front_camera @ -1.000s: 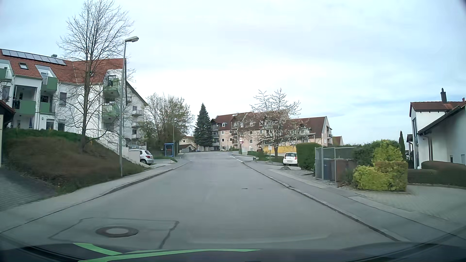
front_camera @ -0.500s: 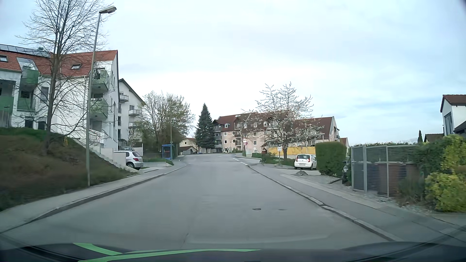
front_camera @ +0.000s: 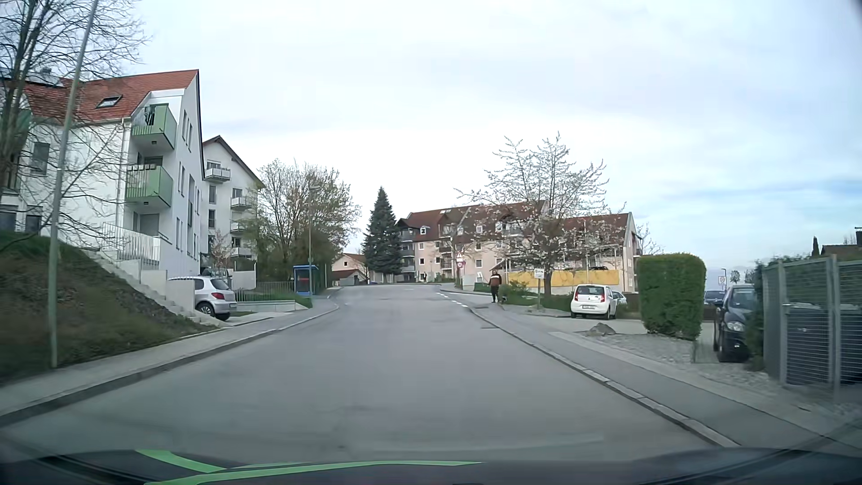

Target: Follow the waypoints while adhering to traffic rules and regulations

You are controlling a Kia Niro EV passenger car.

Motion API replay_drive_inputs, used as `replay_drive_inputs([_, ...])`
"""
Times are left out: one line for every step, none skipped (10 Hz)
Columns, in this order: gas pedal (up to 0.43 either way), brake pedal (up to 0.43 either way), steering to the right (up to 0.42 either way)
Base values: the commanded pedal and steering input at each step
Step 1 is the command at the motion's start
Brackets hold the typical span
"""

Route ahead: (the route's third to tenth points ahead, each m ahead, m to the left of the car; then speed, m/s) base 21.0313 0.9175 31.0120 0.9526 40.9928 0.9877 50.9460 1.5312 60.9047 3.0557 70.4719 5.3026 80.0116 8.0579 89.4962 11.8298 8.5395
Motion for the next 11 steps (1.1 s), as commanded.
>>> replay_drive_inputs([0.110,0.000,-0.011])
replay_drive_inputs([0.110,0.000,-0.010])
replay_drive_inputs([0.110,0.000,-0.010])
replay_drive_inputs([0.118,0.000,-0.009])
replay_drive_inputs([0.169,0.000,-0.009])
replay_drive_inputs([0.169,0.000,-0.008])
replay_drive_inputs([0.169,0.000,-0.008])
replay_drive_inputs([0.169,0.000,-0.008])
replay_drive_inputs([0.169,0.000,-0.008])
replay_drive_inputs([0.169,0.000,-0.008])
replay_drive_inputs([0.169,0.000,-0.009])
